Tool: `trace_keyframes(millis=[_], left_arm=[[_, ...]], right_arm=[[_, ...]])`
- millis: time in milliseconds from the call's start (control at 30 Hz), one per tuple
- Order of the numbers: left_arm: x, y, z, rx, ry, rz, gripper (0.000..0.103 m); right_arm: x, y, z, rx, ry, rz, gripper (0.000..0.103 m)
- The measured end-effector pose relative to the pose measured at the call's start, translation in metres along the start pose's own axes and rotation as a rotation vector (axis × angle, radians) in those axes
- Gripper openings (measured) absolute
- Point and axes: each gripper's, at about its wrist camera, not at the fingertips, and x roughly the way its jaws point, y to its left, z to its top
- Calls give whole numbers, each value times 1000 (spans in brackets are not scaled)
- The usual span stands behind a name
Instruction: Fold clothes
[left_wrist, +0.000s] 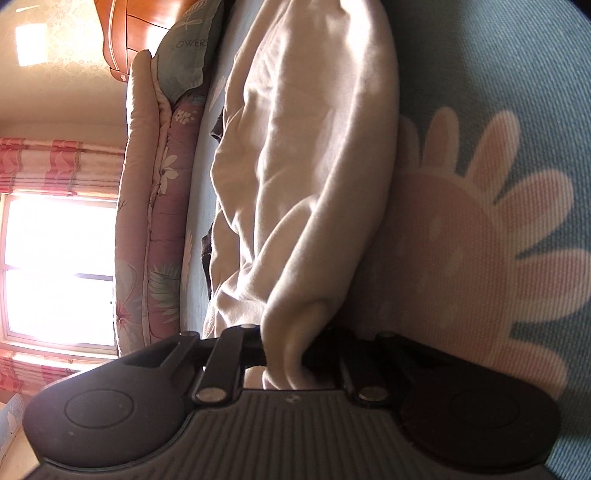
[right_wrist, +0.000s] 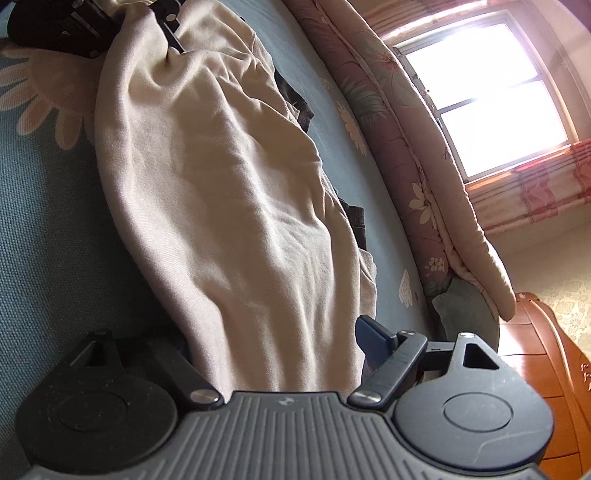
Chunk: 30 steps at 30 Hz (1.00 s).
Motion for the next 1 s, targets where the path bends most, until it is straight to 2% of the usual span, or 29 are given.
trace_keyframes(millis=[67, 100, 133, 167, 200, 267, 333, 467, 567, 733, 767, 833, 867, 933, 1000], left_arm=[[-1, 0, -1, -12, 0, 1, 4], [-2, 0, -1, -18, 0, 2, 3], [-2, 0, -2, -23, 0, 2, 3], [-2, 0, -2, -25, 0, 2, 3], [-2, 0, -3, -26, -1, 1, 3], [-3, 0, -5, -32, -3, -1, 3], [-3, 0, -6, -39, -7, -1, 3], [-3, 0, -6, -40, -4, 4, 3], [-2, -1, -6, -40, -5, 3, 3], [-2, 0, -6, -47, -9, 1, 3], [-3, 0, -7, -50, -10, 1, 3], [-2, -1, -7, -51, -11, 2, 3], [-2, -1, -6, -51, -11, 2, 3], [-1, 0, -7, -55, -14, -1, 3], [0, 0, -7, -57, -14, 0, 3]], right_arm=[[-4, 8, 0, -27, -8, 9, 70], [-7, 16, -2, -39, -16, 15, 54], [-10, 24, -3, -52, -25, 22, 19], [-11, 41, -5, -104, -31, -16, 10], [-11, 57, -7, -157, -36, -55, 13], [-10, 56, -2, -102, -4, -69, 13], [-10, 48, -1, -80, -6, -34, 13], [-8, 55, 4, -148, 22, -53, 13], [-7, 55, 3, -153, 16, -52, 13], [-10, 58, 6, -243, 18, -76, 15], [-10, 56, 6, -239, 15, -96, 18], [-11, 52, 5, -228, 9, -137, 40], [-12, 48, 5, -205, 9, -151, 46], [-10, 33, 5, -134, 15, -154, 68], [-5, 20, 7, -76, 24, -157, 82]])
